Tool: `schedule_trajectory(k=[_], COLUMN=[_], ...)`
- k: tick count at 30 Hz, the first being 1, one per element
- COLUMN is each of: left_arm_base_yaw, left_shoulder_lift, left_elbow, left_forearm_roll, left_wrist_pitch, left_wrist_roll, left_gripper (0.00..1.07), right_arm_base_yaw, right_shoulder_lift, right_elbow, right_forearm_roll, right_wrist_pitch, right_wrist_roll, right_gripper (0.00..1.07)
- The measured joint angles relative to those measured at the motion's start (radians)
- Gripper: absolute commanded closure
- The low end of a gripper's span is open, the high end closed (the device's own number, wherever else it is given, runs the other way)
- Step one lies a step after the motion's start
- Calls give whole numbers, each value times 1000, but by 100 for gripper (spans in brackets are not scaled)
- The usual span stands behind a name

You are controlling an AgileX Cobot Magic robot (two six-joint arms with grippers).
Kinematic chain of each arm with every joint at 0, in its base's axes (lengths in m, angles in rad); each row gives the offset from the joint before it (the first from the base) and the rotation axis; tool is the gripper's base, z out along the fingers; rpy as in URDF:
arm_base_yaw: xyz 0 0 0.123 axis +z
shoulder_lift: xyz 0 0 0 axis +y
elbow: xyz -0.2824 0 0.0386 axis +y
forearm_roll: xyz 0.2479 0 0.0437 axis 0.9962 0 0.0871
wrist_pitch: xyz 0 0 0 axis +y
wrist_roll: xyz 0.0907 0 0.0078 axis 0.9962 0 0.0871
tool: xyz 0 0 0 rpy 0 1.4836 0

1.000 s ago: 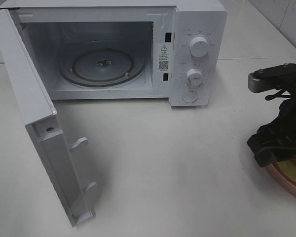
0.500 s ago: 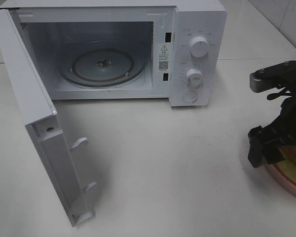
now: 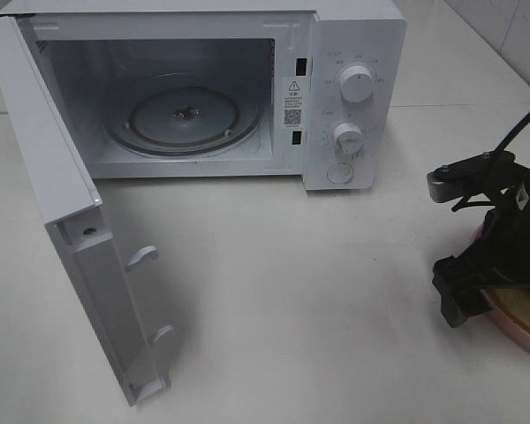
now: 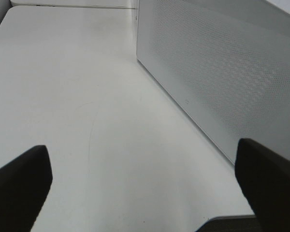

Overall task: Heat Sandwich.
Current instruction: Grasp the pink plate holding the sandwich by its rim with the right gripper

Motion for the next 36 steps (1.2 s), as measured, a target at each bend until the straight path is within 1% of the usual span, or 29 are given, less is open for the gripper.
schedule_trajectory(k=[7,16,21,25,32,35,36], left_arm_base_yaw=[0,0,0,0,0,0,0], left_shoulder_lift=[0,0,0,0,0,0,0], left_elbow=[0,0,0,0,0,0,0], left_forearm_roll=[0,0,0,0,0,0,0], left_wrist_pitch=[0,0,0,0,0,0,0], left_wrist_roll=[0,0,0,0,0,0,0], left_gripper=[9,9,9,9,9,9,9], right_arm_base_yaw=[-1,-1,-1,-1,-1,-1,-1], right_shoulder_lift=[52,116,121,121,121,121,121], right_elbow=[0,0,0,0,0,0,0], right_forearm_roll=[-39,-40,-40,-40,-40,-40,-40], right_wrist_pitch=[-28,-56,-71,-86,-87,-87,-87], right_wrist_roll=[33,47,47,47,48,48,48], right_gripper=[17,19,20,24,26,30,32])
